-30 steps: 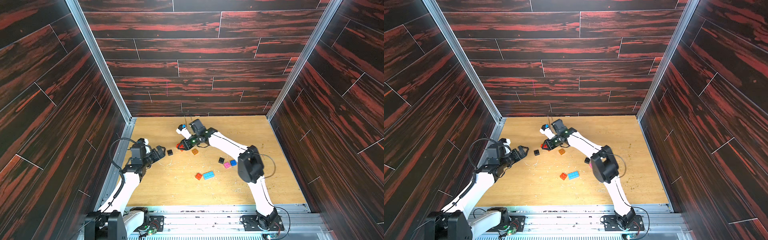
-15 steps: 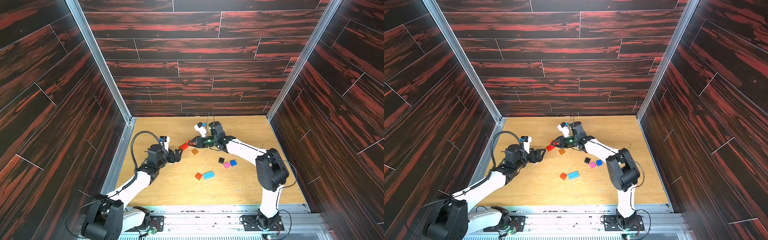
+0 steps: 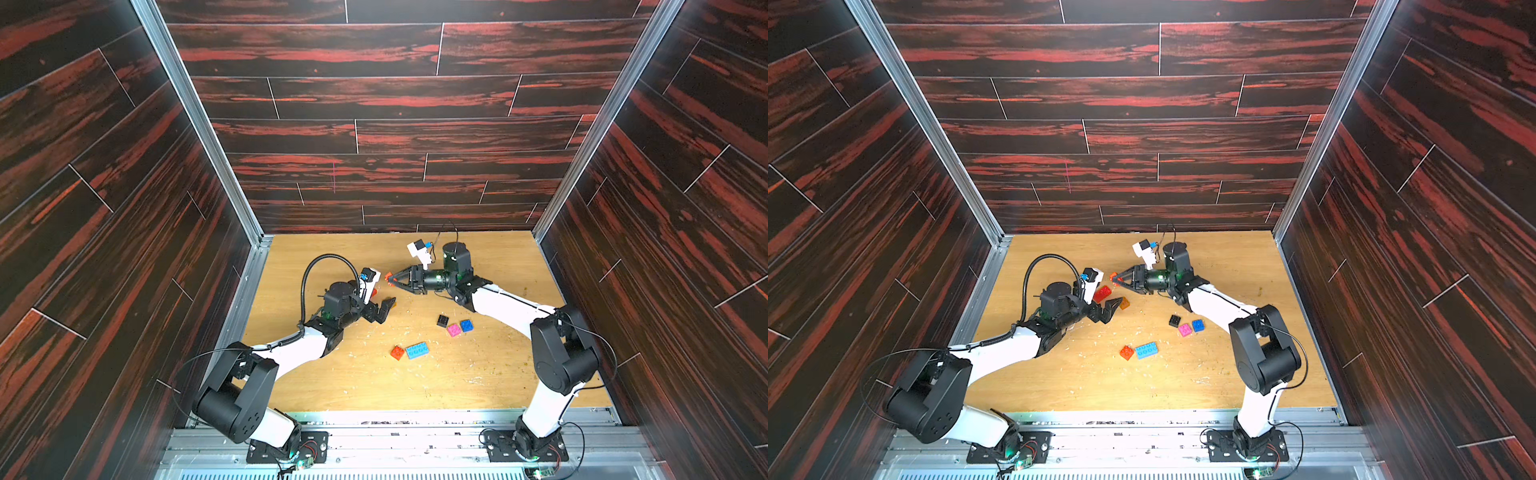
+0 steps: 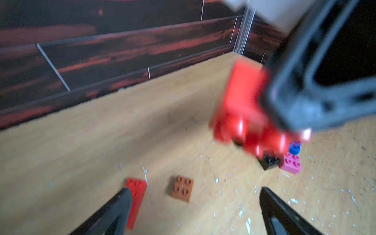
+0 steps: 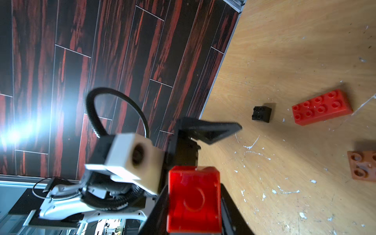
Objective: Assemble the letter v with lego
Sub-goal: Pick up the lego brick from the center of the board.
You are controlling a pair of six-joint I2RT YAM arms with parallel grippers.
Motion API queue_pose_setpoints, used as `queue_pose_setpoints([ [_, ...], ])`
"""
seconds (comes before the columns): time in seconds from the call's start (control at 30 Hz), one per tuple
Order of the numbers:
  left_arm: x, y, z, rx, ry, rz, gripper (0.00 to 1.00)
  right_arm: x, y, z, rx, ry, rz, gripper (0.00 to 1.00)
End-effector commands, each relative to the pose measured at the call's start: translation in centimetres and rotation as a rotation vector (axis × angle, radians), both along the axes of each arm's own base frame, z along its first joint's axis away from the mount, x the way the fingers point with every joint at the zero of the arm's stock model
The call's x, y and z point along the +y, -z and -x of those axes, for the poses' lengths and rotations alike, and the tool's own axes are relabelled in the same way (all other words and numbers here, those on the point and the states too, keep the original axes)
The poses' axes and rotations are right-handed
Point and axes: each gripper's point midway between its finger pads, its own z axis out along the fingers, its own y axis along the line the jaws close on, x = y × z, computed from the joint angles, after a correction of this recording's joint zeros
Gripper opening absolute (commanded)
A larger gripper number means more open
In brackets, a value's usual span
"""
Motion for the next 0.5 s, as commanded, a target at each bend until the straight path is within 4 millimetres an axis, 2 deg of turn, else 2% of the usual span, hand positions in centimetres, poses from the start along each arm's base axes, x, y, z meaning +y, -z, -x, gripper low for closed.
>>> queue_pose_setpoints([
  [0.0, -1.3, -3.0, -0.6, -0.117, 0.069, 0.022, 0.97, -0.7, -0.4, 0.1, 0.044, -0.014, -0.056, 0.36],
  [0.2, -2.1, -4.2, -0.6, -0.138, 0.102, 0.071, 0.93, -1.0, -0.1, -0.5, 0.095, -0.023, -0.128, 0.35],
  [0.3, -2.5, -4.2, -0.5, -0.140, 0.123, 0.061, 0.83, -0.9, -0.1, -0.5, 0.116, -0.039, -0.147, 0.35],
  [0.47, -2.8, -5.1, -0.3, -0.162, 0.138, 0.056, 0.82, -0.7, 0.9, -0.5, 0.146, -0.050, -0.145, 0.35],
])
